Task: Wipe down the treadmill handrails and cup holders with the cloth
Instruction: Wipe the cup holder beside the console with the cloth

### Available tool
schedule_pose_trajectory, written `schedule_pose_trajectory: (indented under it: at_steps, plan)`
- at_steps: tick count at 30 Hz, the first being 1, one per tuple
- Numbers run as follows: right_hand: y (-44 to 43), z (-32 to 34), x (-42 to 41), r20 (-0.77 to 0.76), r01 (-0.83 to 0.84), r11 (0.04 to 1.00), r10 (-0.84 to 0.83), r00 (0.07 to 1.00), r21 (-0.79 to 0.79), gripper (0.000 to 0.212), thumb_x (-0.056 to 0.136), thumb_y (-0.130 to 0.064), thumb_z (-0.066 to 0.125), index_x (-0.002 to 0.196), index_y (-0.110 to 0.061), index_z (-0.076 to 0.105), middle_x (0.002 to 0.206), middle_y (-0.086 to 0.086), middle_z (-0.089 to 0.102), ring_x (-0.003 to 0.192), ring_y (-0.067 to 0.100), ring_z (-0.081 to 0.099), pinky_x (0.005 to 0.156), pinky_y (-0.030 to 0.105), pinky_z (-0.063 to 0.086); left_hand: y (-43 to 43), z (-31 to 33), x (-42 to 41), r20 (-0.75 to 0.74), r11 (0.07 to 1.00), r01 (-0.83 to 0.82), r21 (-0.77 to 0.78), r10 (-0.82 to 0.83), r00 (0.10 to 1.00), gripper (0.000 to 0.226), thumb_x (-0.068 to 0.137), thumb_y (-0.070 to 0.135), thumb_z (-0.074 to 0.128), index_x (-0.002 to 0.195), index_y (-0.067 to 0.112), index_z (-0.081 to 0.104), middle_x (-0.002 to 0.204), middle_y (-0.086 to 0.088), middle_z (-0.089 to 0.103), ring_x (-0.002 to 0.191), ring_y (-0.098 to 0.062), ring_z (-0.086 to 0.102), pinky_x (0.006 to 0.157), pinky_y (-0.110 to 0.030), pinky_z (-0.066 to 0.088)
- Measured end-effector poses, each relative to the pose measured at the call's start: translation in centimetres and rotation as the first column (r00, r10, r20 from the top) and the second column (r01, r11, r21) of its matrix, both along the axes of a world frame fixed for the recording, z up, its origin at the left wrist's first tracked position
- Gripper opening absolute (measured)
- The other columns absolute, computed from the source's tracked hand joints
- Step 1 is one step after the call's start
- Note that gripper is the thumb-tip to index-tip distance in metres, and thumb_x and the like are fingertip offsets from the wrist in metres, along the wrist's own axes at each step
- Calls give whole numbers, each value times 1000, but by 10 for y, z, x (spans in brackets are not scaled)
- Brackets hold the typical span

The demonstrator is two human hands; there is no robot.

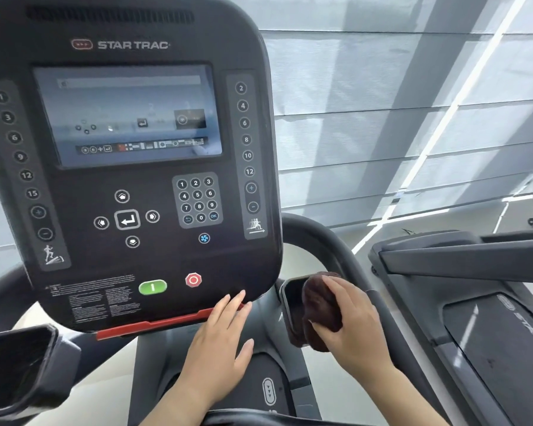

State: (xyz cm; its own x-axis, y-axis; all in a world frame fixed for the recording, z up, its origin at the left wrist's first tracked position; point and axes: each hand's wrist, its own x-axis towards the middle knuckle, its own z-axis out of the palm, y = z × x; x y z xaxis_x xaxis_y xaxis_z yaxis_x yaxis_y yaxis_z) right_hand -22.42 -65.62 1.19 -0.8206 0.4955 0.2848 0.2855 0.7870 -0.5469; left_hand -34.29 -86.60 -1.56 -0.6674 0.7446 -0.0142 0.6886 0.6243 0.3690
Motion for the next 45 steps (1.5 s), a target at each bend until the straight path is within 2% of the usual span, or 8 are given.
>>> schedule_pose_trajectory:
  at_steps: [8, 14, 18, 22, 26, 31, 36, 45]
  plan:
    - [-6, 2, -7, 419, 156, 981, -191, 887, 117, 54, 73, -54, 60, 116, -26, 41, 133, -7, 38, 127, 19, 33, 106, 47, 32, 0, 1, 0, 1, 1000, 14, -6, -14, 1000, 59, 92, 44, 35, 146, 33, 14, 155, 21, -5, 136, 3, -18, 113, -29, 22]
    - [-16, -12, -21, 492, 211, 970, -244, 836, 123, 90, 71, -65, 48, 146, -29, 12, 150, -3, 20, 137, 29, 18, 108, 62, 20, 1, 1, 0, 2, 1000, 10, -8, -10, 1000, 59, 92, 45, 35, 146, 33, 13, 154, 22, -7, 140, 0, -14, 112, -29, 23]
    - [-18, -22, -24, 395, 336, 934, -357, 847, 123, 74, 71, -79, 44, 132, -38, 41, 149, -1, 28, 137, 34, 20, 106, 64, 21, 0, 1, 0, 7, 1000, 12, -4, -12, 1000, 59, 92, 45, 35, 146, 33, 14, 155, 21, -5, 141, -1, -11, 112, -29, 24]
    - [-10, -30, -26, 230, 379, 913, -405, 885, 149, 53, 75, -58, 65, 119, -29, 58, 136, 8, 49, 120, 40, 43, 93, 61, 42, 0, 1, 0, 6, 1000, 13, -3, -13, 1000, 59, 92, 45, 35, 146, 32, 15, 155, 20, -4, 141, -2, -10, 113, -28, 23]
    - [-10, -40, -15, 128, 341, 925, -363, 923, 167, 53, 69, -42, 76, 116, -24, 58, 117, 5, 58, 101, 38, 54, 76, 55, 50, -1, 1, 0, 1, 1000, 14, -6, -14, 1000, 59, 92, 45, 34, 146, 32, 14, 155, 20, -5, 141, -2, -11, 114, -27, 22]
    - [-13, -51, 8, 67, 251, 944, -270, 960, 216, 57, 64, -41, 81, 113, -24, 58, 114, 1, 58, 98, 34, 54, 67, 49, 53, 1, 0, 0, 10, 1000, 13, 9, -13, 1000, 59, 92, 44, 37, 146, 31, 17, 155, 20, -3, 141, -2, -9, 113, -28, 22]
    - [7, -32, -10, 43, 307, 951, -308, 950, 38, 46, 74, -35, 77, 114, -17, 62, 112, 4, 60, 95, 33, 54, 74, 49, 52, 2, 1, 1, 9, 1000, 8, -4, -8, 1000, 59, 92, 44, 36, 146, 33, 15, 155, 21, -5, 140, -1, -11, 113, -27, 21]
    - [-38, -35, 0, -160, 102, 991, -87, 983, 89, 44, 72, -49, 62, 112, -31, 57, 111, -7, 61, 103, 17, 53, 78, 38, 46, 5, 1, 1, 15, 1000, 24, -19, -24, 1000, 59, 92, 45, 36, 145, 34, 15, 155, 21, -4, 141, -3, -9, 113, -30, 24]
